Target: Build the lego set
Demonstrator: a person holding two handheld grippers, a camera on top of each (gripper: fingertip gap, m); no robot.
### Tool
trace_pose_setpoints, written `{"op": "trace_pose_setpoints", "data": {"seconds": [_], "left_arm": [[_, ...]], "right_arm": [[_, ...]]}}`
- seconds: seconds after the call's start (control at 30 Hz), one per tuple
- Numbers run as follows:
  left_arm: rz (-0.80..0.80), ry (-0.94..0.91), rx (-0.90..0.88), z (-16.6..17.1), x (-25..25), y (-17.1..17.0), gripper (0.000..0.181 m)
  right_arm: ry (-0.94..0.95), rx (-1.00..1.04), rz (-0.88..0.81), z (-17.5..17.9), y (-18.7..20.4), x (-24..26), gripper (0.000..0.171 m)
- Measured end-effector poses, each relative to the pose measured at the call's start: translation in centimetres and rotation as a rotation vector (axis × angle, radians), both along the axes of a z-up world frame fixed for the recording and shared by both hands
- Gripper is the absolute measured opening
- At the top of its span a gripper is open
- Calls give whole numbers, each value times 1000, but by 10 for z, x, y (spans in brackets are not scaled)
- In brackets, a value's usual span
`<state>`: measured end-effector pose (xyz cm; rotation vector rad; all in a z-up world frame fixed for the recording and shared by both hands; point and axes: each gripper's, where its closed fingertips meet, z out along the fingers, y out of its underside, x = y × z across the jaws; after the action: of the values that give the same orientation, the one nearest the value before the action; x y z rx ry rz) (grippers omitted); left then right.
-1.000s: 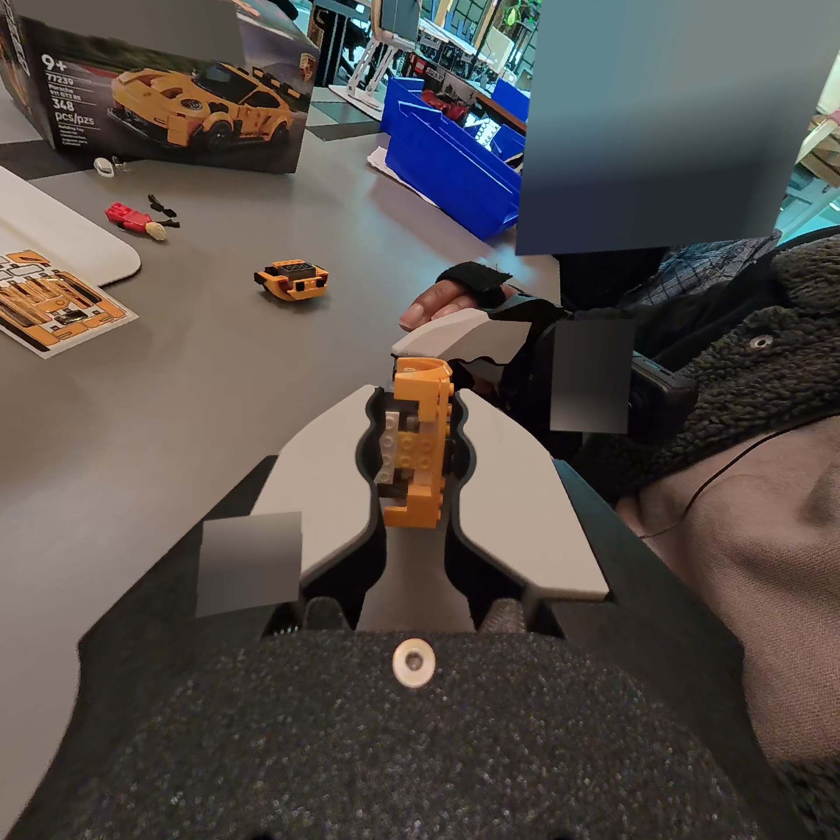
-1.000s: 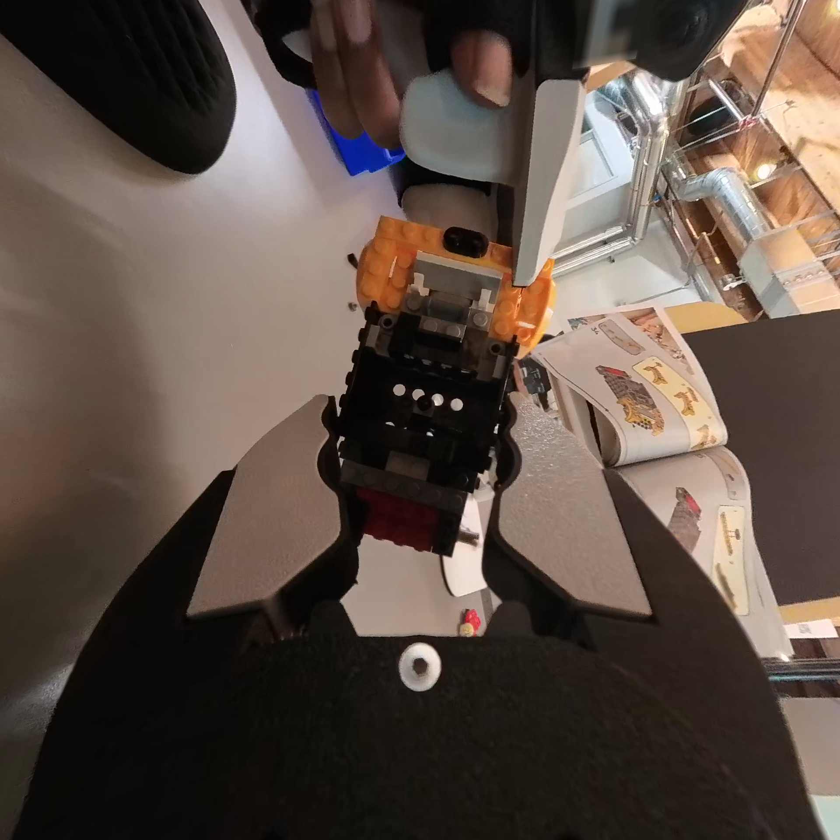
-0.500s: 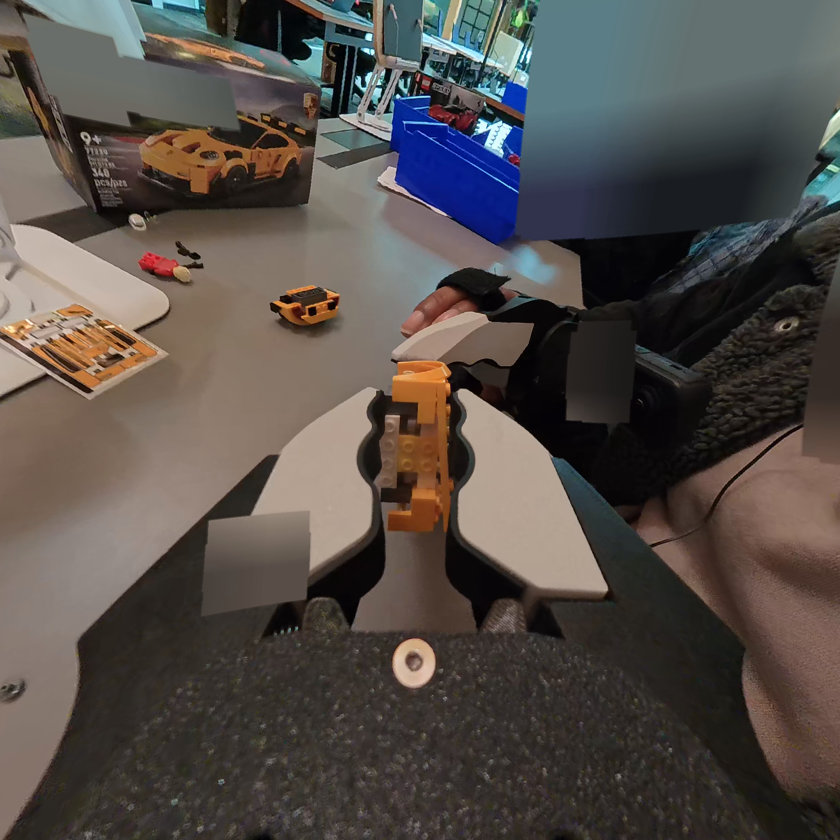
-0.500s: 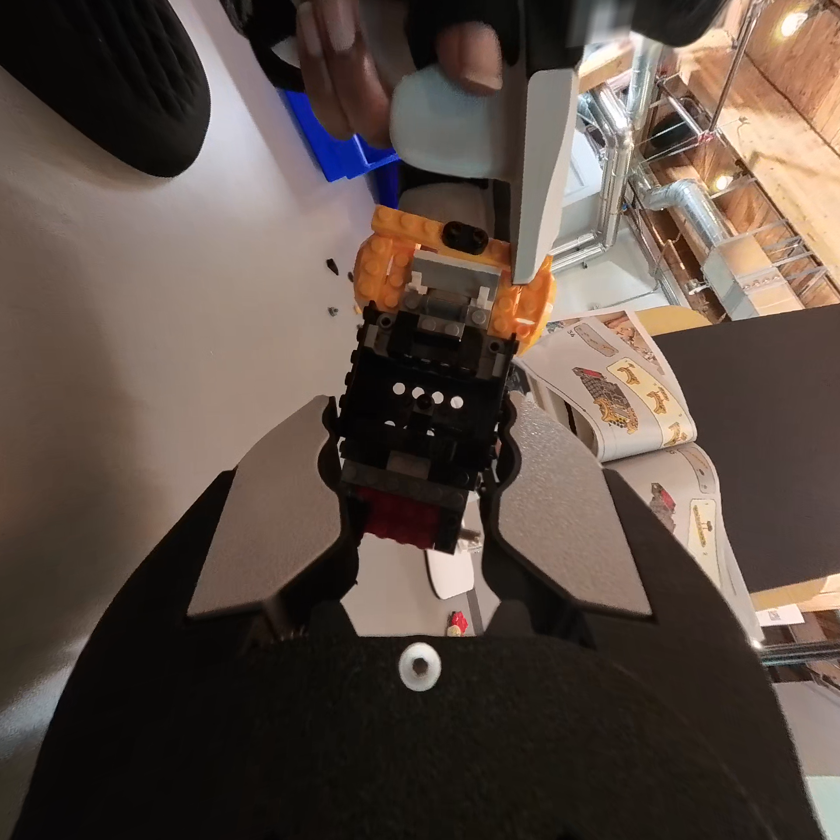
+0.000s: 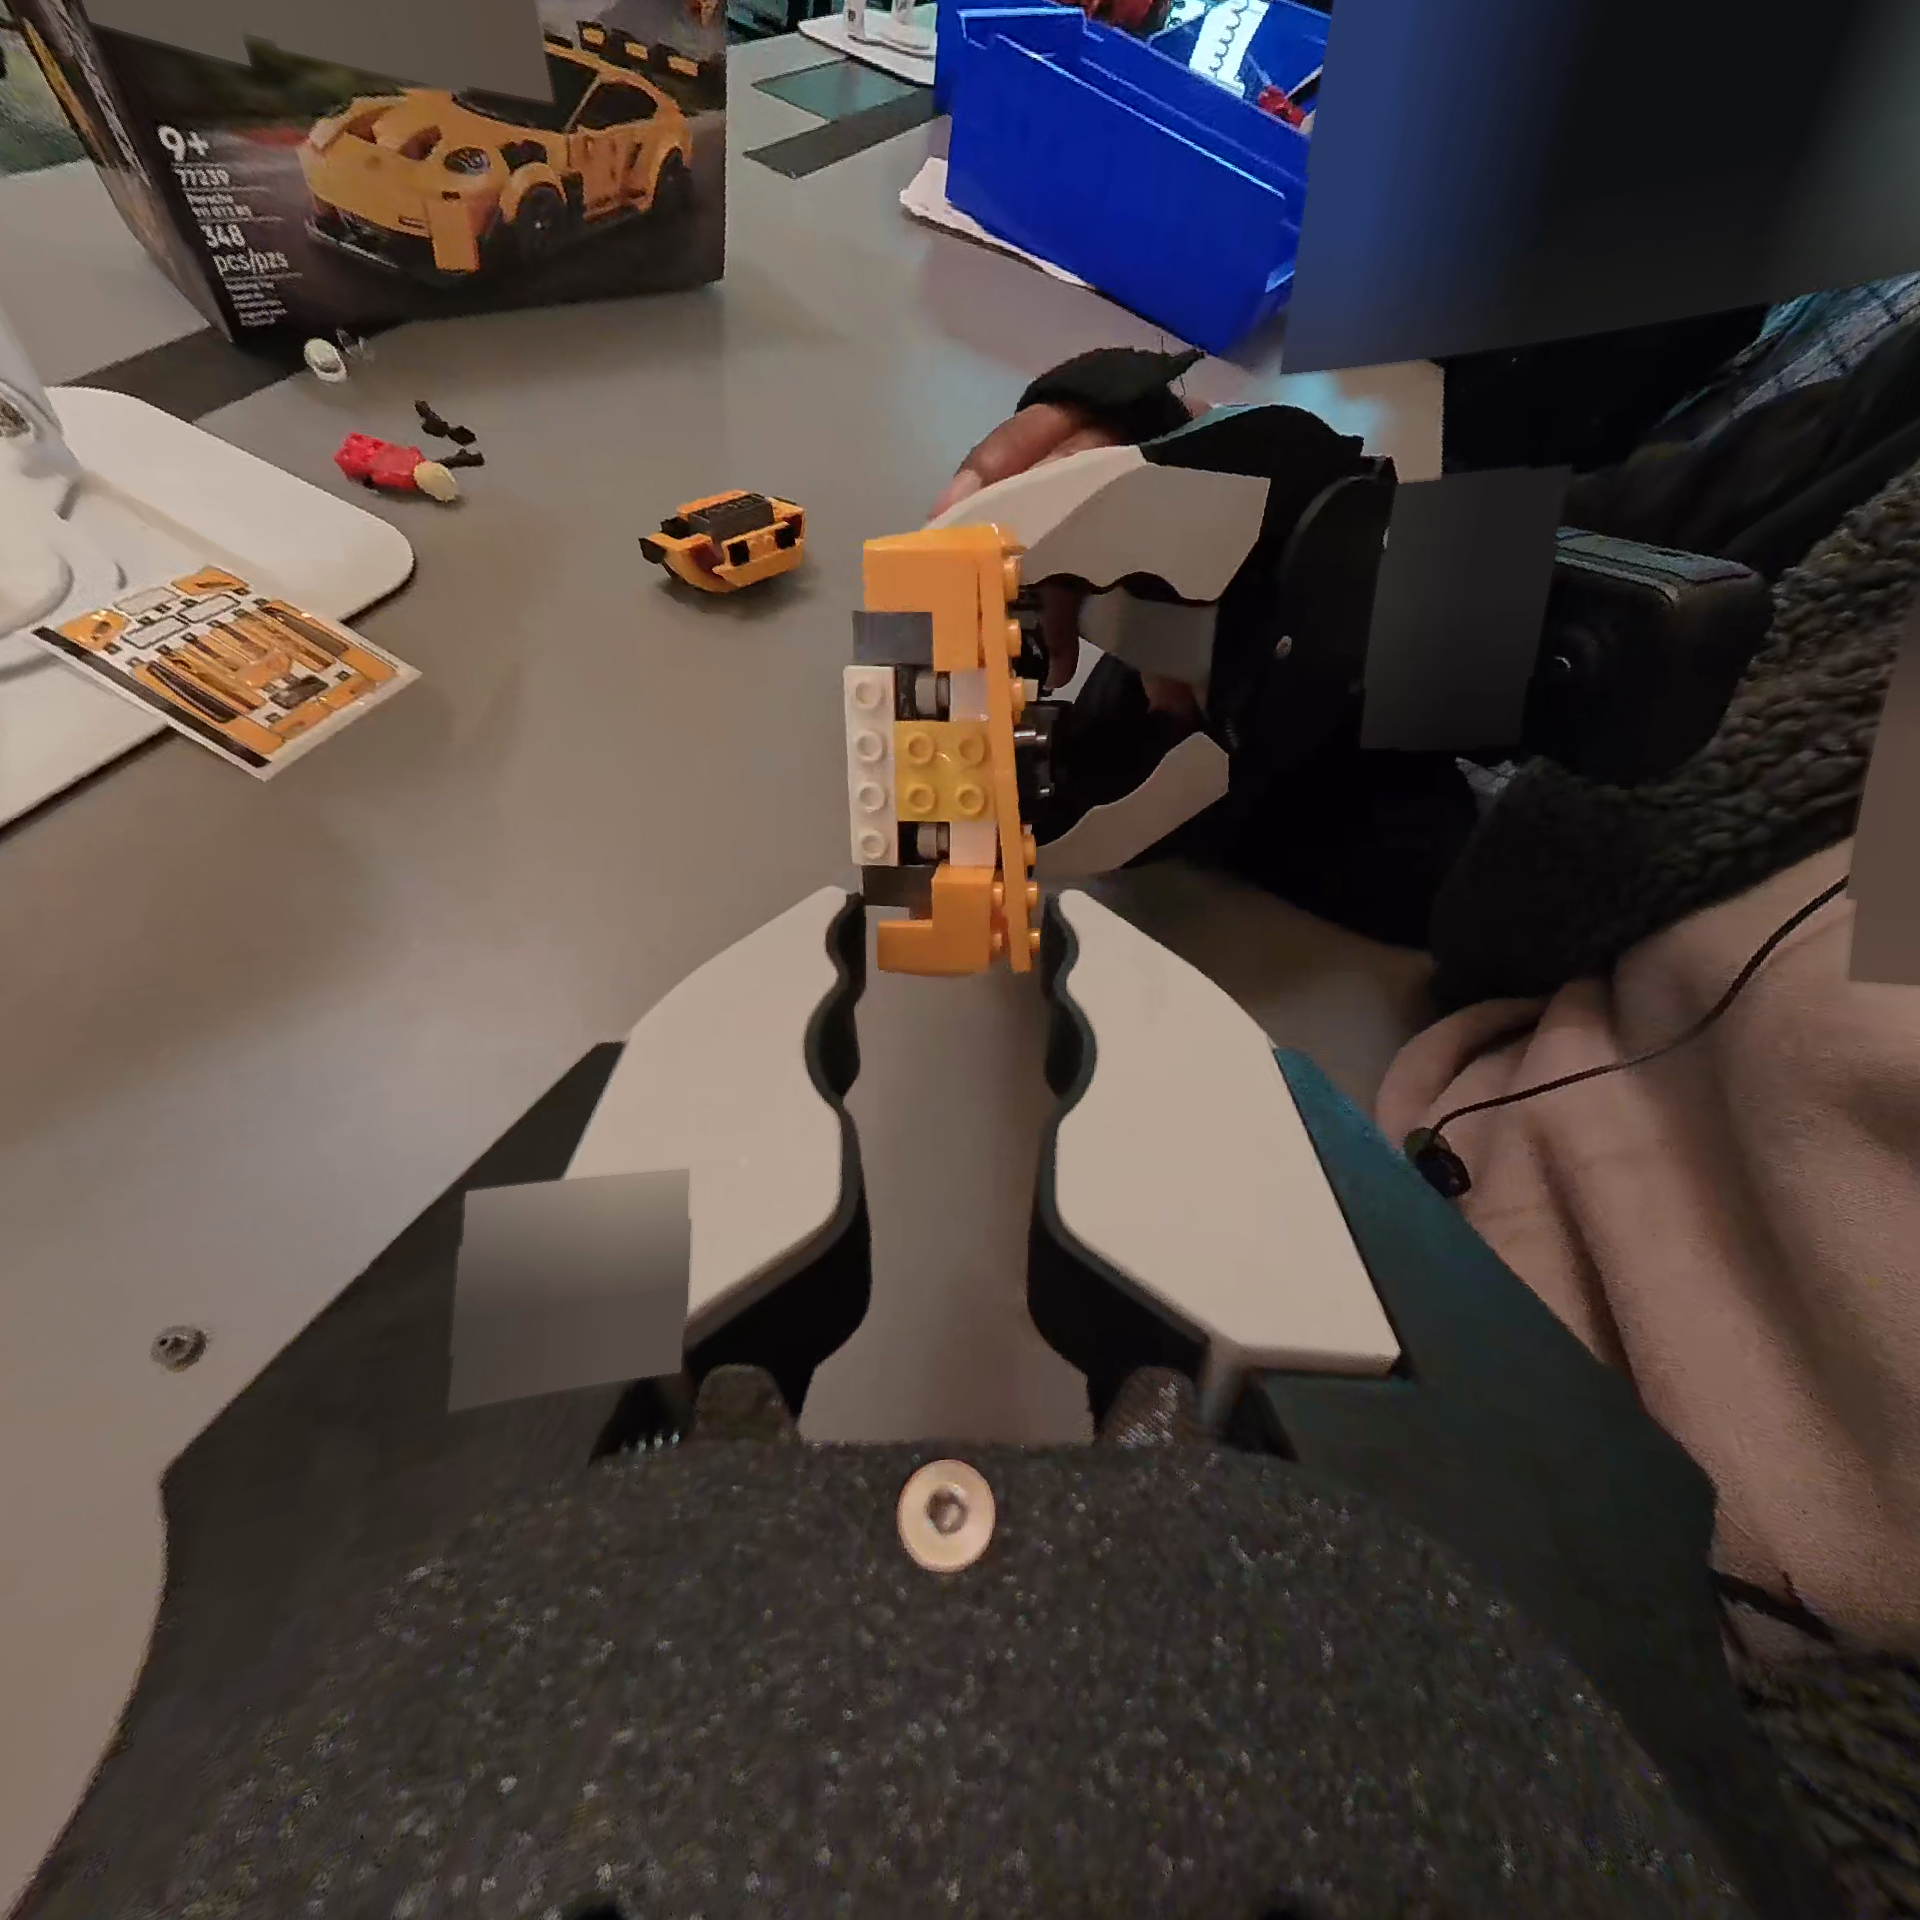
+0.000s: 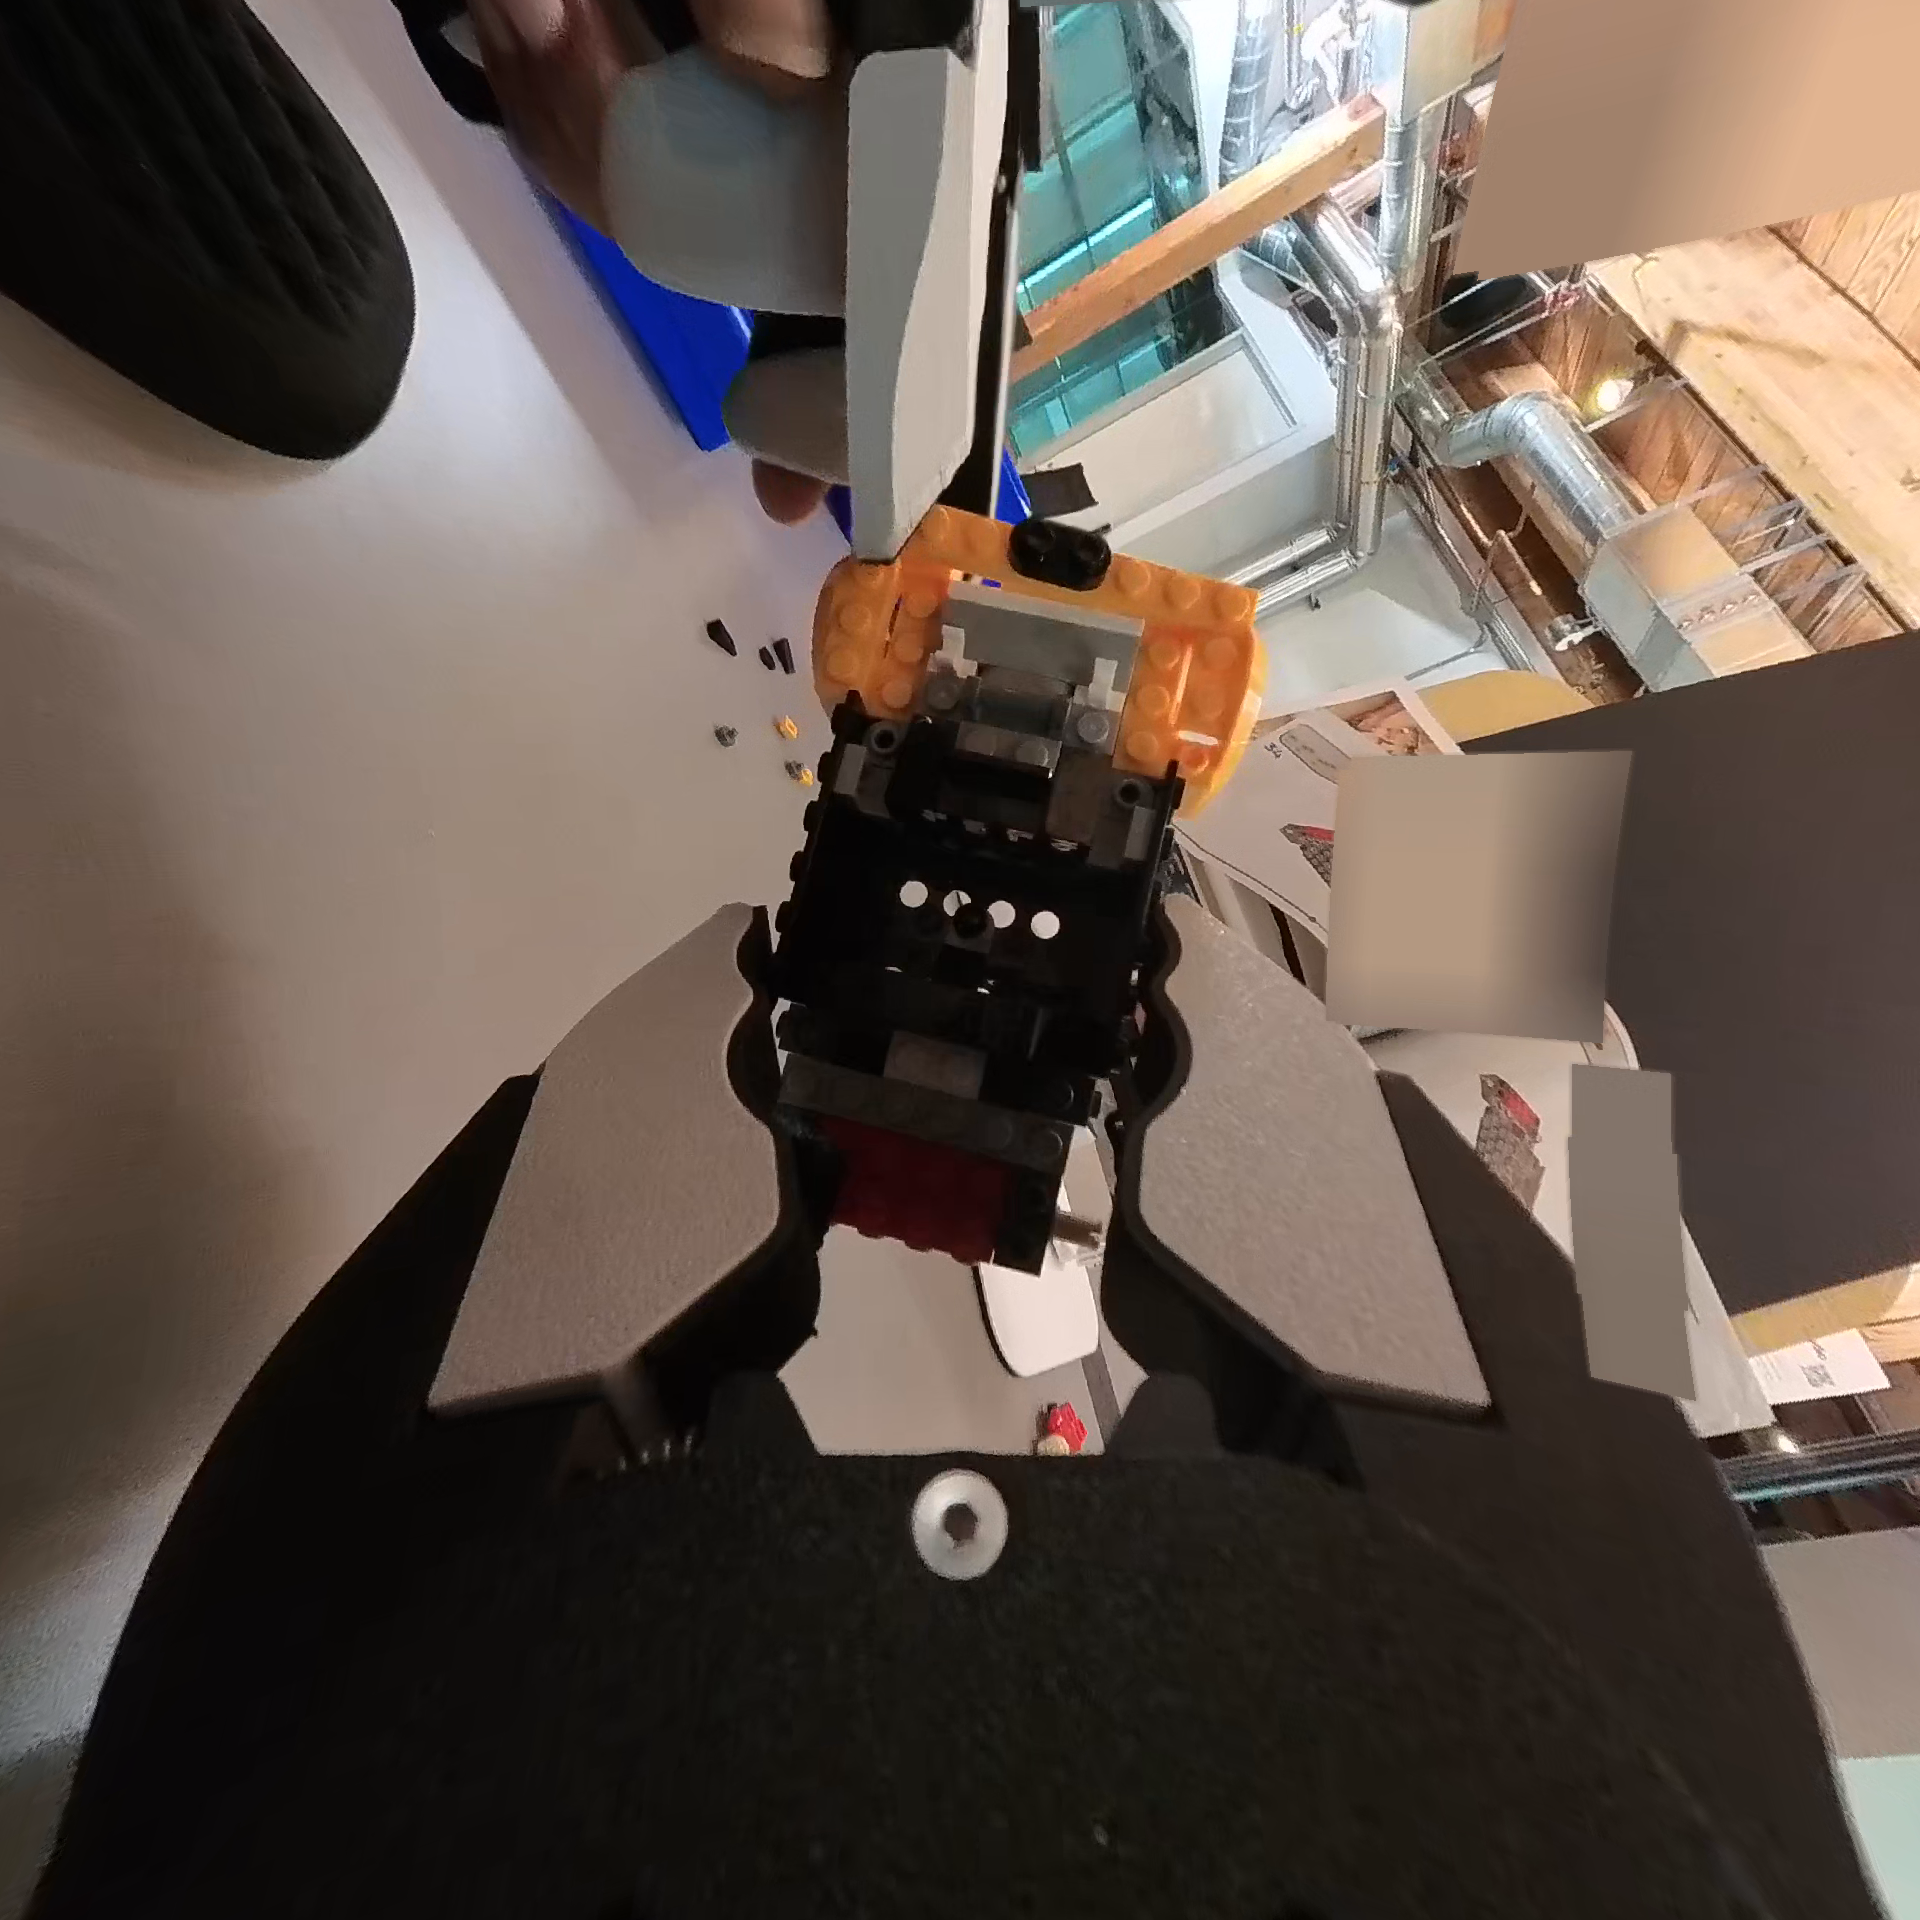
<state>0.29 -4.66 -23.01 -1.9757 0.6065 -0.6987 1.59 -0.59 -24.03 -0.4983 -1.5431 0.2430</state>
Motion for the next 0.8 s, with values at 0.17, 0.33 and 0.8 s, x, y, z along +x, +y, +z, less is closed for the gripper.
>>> {"op": "trace_pose_setpoints", "data": {"seconds": [0.17,0.33,0.8], "left_arm": [[0,15,-14,-3,-1,-1,29],[-1,24,-20,-5,-2,-1,27],[35,-22,-59,-9,-2,-1,26]], "right_arm": [[-9,4,5,-2,-2,0,66],[-7,14,2,-1,-2,1,66],[-28,12,-3,-4,-2,1,66]]}}
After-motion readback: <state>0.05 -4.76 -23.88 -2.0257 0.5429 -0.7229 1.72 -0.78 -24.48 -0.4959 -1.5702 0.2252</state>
